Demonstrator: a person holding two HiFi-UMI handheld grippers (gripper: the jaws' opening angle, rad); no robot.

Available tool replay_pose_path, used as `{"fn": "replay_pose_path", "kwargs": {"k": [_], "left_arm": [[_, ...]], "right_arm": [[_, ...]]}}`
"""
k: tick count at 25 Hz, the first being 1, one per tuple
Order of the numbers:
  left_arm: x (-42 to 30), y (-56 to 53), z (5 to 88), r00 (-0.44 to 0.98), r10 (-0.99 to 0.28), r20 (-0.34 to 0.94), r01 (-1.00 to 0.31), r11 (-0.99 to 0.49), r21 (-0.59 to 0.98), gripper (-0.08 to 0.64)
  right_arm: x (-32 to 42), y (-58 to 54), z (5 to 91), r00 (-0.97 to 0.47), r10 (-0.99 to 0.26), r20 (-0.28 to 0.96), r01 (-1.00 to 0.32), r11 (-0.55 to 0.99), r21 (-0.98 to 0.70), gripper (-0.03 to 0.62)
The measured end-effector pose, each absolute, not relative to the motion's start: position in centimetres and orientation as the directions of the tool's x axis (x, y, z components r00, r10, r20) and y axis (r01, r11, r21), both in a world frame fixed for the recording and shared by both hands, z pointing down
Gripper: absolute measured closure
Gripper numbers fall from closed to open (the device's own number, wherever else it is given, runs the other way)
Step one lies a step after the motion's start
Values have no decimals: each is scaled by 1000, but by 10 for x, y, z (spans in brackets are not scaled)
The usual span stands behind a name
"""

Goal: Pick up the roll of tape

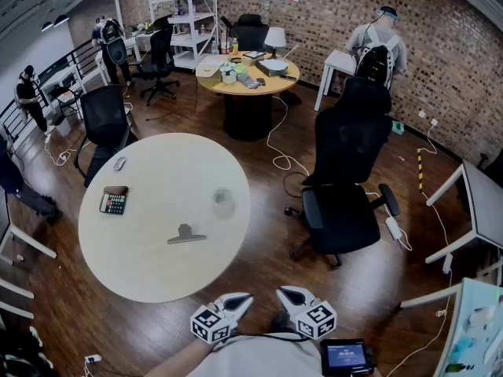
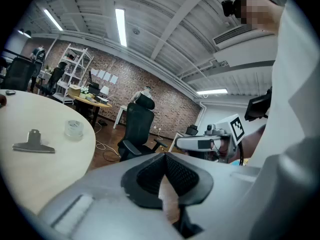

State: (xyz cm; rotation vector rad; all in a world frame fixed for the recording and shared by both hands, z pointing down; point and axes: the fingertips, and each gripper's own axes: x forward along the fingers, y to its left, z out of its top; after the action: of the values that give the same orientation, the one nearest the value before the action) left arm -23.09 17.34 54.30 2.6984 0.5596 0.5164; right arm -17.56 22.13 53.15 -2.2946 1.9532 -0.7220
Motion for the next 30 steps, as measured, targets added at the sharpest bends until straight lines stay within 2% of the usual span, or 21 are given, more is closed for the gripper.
{"fn": "replay_pose_path", "kwargs": {"k": [7,16,23,30], "left_arm": [[-157,209,547,851,431,300,331,-884,331,555],[-125,247,550,850,403,340,285,-894,346,555],[-103,230,561,860,360,361,221,-901,373,555],[-45,202,564,859,396,323,264,-885,383,555]], "right_arm": [[-101,253,545,99,-953,287,-930,-192,-314,584],[-75,275,558,9,-953,301,-935,-115,-337,584],[-51,265,586,-49,-929,366,-940,-81,-331,584],[-6,238,590,-44,-905,423,-955,-87,-284,584]]}}
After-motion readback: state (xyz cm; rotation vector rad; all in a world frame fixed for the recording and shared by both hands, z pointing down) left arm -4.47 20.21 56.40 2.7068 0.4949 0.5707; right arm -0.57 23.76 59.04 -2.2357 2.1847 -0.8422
